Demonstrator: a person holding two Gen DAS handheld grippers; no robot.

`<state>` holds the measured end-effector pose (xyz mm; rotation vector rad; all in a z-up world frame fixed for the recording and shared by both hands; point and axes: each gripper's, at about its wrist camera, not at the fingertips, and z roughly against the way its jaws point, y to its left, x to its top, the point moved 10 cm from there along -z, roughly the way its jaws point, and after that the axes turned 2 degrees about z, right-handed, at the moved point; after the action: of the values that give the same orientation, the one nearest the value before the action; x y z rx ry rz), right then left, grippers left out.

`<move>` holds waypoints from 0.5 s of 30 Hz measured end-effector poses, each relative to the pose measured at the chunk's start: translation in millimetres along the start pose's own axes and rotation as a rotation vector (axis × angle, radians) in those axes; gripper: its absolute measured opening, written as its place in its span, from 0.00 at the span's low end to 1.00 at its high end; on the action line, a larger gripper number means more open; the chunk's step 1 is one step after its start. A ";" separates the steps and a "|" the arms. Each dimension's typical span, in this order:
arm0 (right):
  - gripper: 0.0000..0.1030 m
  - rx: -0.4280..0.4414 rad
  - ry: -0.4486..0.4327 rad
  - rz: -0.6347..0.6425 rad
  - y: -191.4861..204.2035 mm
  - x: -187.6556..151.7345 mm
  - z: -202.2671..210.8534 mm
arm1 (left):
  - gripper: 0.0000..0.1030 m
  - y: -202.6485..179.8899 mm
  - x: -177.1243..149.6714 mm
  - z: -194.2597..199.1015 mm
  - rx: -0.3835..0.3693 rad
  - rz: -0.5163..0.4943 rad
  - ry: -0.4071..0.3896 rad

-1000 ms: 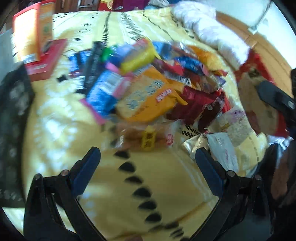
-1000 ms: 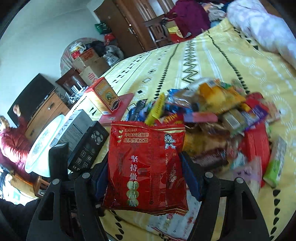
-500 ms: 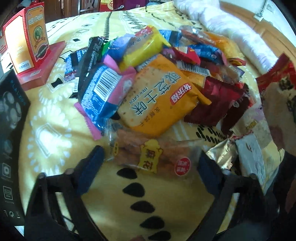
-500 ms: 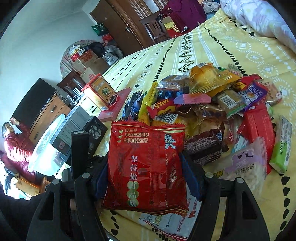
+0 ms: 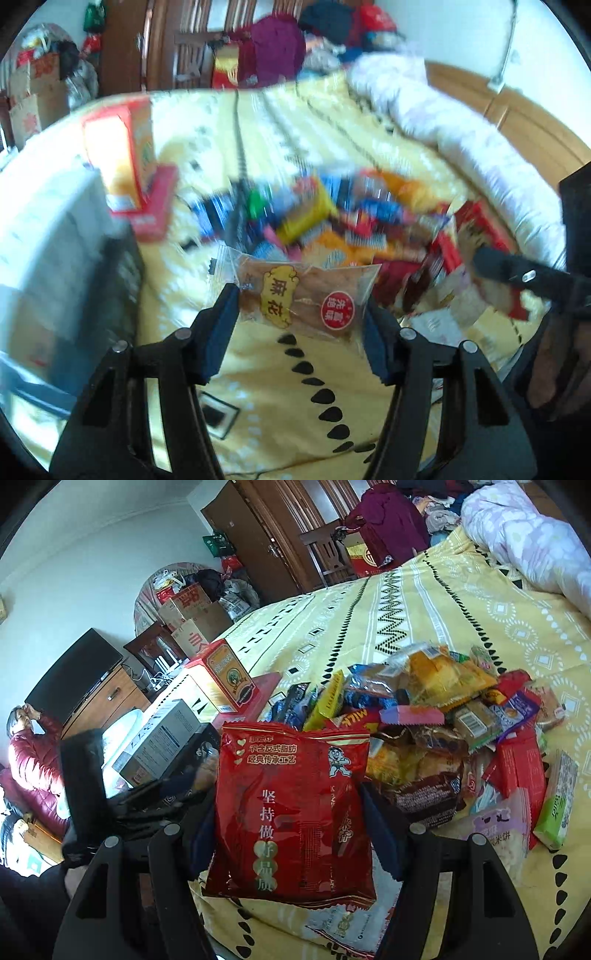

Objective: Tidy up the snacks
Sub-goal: 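Carry both packets over the clear bowl and open both grippers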

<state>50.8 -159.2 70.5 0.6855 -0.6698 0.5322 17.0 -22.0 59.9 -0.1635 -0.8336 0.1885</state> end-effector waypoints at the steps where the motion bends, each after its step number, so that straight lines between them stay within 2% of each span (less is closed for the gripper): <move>1: 0.72 0.001 -0.006 0.011 6.0 4.1 0.7 | 0.61 1.6 7.8 5.2 0.004 -0.001 -0.020; 5: 0.72 0.018 -0.018 0.057 31.1 21.6 0.9 | 0.61 15.8 37.7 46.8 0.027 0.000 -0.114; 9: 0.72 0.065 -0.043 0.134 80.5 53.5 -6.1 | 0.61 57.8 60.9 81.7 0.076 0.043 -0.176; 15: 0.72 0.199 -0.036 0.284 202.9 82.6 -39.3 | 0.61 167.9 65.1 149.5 0.232 0.200 -0.254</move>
<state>-8.7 21.4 186.1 0.7922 -0.7594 0.8584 -68.9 166.4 169.0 -0.0031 -1.0409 0.4995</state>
